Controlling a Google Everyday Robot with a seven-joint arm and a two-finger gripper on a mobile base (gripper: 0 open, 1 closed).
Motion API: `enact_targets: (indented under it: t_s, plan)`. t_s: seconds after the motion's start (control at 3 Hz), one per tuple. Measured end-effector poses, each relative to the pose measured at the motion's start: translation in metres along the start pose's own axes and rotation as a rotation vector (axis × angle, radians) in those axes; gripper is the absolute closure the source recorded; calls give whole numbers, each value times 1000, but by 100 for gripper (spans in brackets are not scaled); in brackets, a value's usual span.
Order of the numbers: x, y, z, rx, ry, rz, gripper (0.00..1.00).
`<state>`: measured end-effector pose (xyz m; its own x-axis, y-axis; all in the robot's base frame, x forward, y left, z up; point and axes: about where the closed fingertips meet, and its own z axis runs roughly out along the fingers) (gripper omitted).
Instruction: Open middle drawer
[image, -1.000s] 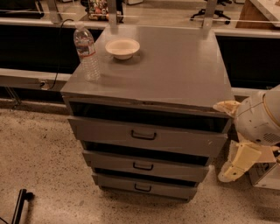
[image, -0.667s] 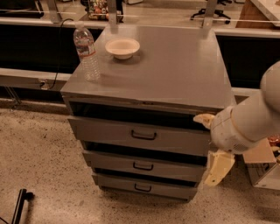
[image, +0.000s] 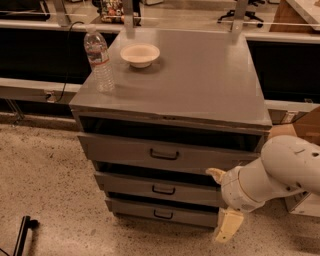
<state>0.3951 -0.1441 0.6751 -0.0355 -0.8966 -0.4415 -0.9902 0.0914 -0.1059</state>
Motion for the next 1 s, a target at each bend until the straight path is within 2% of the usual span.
enact_targets:
  t_s: [0.33, 0.67, 1.0]
  plan:
    - [-1, -1, -2, 4, 1, -1, 0]
    - [-6, -1, 12, 46, 25, -38, 0]
    - [-2, 1, 55, 97, 14, -100, 0]
